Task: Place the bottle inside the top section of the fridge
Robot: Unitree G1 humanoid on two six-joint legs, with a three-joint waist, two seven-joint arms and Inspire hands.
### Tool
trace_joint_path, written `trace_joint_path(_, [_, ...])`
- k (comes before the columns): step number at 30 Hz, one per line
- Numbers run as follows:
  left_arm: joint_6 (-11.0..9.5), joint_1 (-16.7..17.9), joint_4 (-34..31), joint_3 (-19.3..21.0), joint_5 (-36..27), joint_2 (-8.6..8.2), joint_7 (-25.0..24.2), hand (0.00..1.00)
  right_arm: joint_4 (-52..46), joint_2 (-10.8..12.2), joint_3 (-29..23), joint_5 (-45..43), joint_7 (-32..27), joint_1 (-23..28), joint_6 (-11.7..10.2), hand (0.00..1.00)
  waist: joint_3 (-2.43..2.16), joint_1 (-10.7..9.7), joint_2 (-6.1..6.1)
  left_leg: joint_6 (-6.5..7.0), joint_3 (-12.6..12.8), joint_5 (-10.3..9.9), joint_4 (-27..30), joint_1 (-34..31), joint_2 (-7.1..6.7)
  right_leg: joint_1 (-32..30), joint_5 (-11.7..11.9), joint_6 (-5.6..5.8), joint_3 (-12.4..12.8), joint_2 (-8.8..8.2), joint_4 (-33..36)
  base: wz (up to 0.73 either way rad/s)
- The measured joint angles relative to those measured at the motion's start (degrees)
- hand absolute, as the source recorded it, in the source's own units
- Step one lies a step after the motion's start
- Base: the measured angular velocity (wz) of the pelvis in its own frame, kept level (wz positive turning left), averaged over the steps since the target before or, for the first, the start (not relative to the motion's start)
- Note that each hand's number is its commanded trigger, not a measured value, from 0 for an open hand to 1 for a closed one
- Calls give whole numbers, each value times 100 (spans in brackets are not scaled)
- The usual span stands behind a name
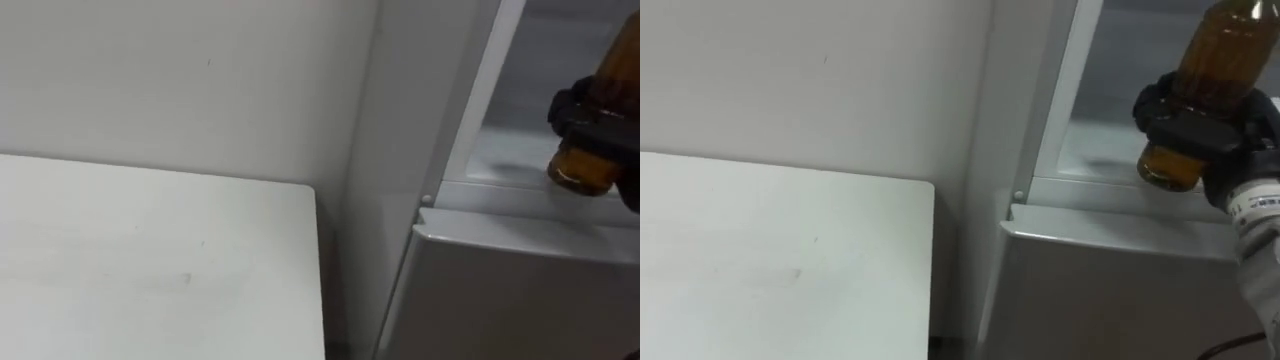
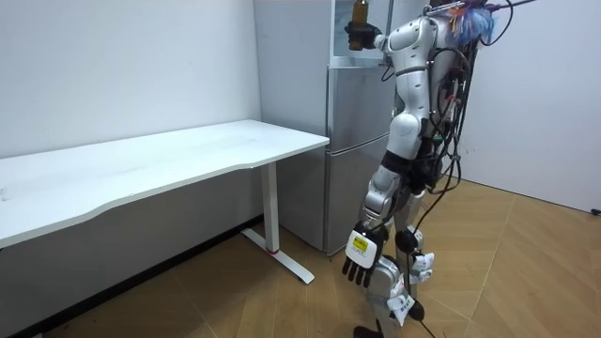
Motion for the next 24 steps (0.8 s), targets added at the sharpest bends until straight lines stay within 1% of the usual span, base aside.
trace_joint_path(2, [60, 11, 7, 13, 2, -6, 0, 0, 170, -12, 21, 22, -65, -222, 25, 100, -16, 68, 42, 0, -55, 0, -16, -13, -11, -3, 0, 0, -10, 0, 1, 0])
trace_joint_path(4, [68, 24, 8, 93, 0, 0, 1, 0, 320, -19, 107, 67, -139, -366, 26, 100, -18, 88, 39, 0, -85, 0, -22, -19, -13, -3, 0, 0, -81, -2, 1, 0])
trace_joint_path(6, [92, 26, 7, 138, 2, -10, 2, 0, 574, -20, 216, 205, -161, -522, 29, 100, -24, 101, 34, 0, -192, 0, -18, -47, -23, -2, 0, 0, -158, -10, 0, 9])
trace_joint_path(7, [94, 26, -3, 209, 4, -17, 2, 0, 723, -20, 223, 298, -157, -554, 28, 100, -31, 104, 27, 0, -252, 0, -10, -83, -31, -1, 0, 0, -250, -23, 0, 17])
trace_joint_path(9, [109, 60, -23, 407, 6, -82, 3, 0, 871, -30, 174, 359, -169, -634, 14, 100, -53, 185, 34, 0, -283, 0, 2, -90, -32, 5, 0, 0, -280, -22, -10, 11])
trace_joint_path(11, [161, 179, -176, 567, -3, -146, 5, 0, 1148, -45, 135, 564, -217, -760, 2, 100, -55, 236, 41, 0, -362, 1, 13, -89, -34, 57, 0, 0, -372, -27, -15, 18])
trace_joint_path(13, [183, 256, -257, 624, -2, -146, 6, 0, 1399, -85, 144, 735, -229, -860, -17, 100, -61, 271, 50, 0, -437, 1, 30, -87, -34, 114, 0, 0, -492, -31, -36, 23])
trace_joint_path(14, [198, 274, -312, 638, -2, -146, 6, 0, 1517, -156, 144, 738, -232, -896, -26, 100, -60, 315, 53, 0, -487, 1, 37, -104, -40, 136, 0, 0, -587, -37, -65, 19])
trace_joint_path(15, [198, 284, -344, 640, -3, -146, 7, 0, 1566, -208, 147, 739, -233, -904, -28, 100, -59, 360, 54, -1, -499, 1, 38, -110, -43, 148, 0, 0, -600, -37, -84, 14])
trace_joint_path(16, [198, 305, -376, 640, -19, -146, 11, 0, 1677, -316, 183, 722, -242, -933, -26, 100, -53, 414, 63, -1, -510, 1, 36, -104, -45, 171, 0, 0, -597, -34, -100, 9])
trace_joint_path(17, [203, 372, -410, 641, -134, -143, 13, 0, 1738, -345, 184, 689, -290, -951, -24, 100, -45, 471, 80, -1, -521, 1, 34, -104, -45, 177, 0, 0, -599, -34, -100, 6])
trace_joint_path(18, [210, 399, -421, 640, -191, -143, 15, 0, 1748, -361, 184, 688, -326, -955, -25, 100, -45, 503, 85, -1, -521, 1, 34, -106, -45, 177, 0, 0, -598, -33, -100, 4])
trace_joint_path(19, [219, 489, -444, 641, -378, -139, 23, 0, 1774, -376, 184, 689, -379, -977, -24, 100, -46, 530, 94, -1, -525, 1, 34, -109, -43, 177, 0, 0, -617, -34, -100, 5])
trace_joint_path(22, [230, 732, -431, 669, -720, -137, 101, 0, 1813, -409, 186, 706, -450, -987, -24, 100, -43, 561, 102, -2, -602, 1, 38, -151, -51, 186, 0, 0, -694, -43, -100, 12])
trace_joint_path(24, [264, 800, -407, 741, -790, -134, 129, 0, 1879, -486, 189, 702, -460, -987, -25, 100, -28, 564, 120, -1, -661, 1, 36, -179, -59, 192, 0, 0, -746, -49, -102, 15])
